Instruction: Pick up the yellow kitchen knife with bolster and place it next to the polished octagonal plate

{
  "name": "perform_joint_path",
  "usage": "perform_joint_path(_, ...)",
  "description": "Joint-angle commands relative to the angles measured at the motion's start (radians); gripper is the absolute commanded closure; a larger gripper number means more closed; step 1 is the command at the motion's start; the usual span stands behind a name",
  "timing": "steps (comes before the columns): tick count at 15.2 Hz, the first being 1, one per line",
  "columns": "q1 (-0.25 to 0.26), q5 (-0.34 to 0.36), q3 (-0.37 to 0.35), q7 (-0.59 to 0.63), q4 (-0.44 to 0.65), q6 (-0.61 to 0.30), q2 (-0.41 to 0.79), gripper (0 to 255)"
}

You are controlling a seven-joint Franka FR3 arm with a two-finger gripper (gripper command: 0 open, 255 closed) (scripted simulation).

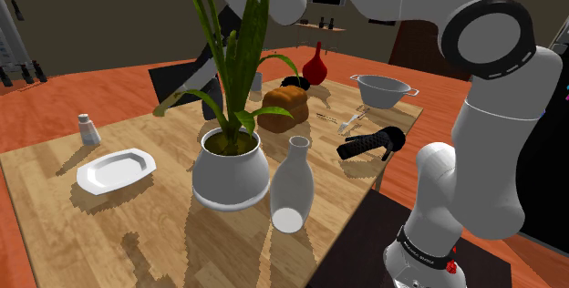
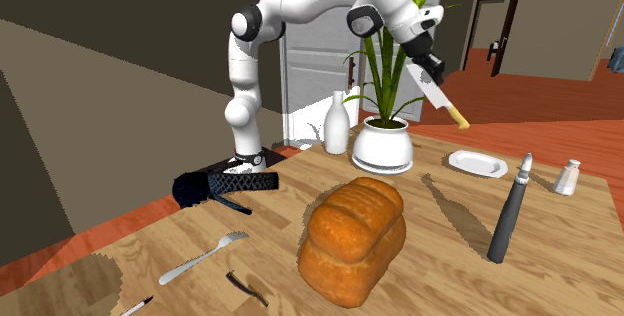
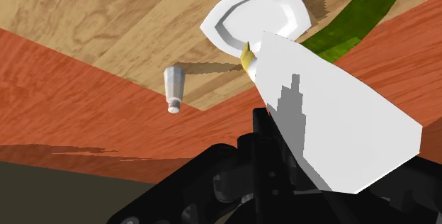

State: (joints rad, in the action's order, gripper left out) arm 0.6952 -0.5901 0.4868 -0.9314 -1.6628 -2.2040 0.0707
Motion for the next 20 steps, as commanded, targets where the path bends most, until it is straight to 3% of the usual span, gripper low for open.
perform_joint_path(1,0.001,-0.009,-0.001,-0.016,-0.026,-0.022,-0.001,255)
perform_joint_path(20,0.003,-0.147,-0.022,-0.187,-0.219,-0.211,0.035,255)
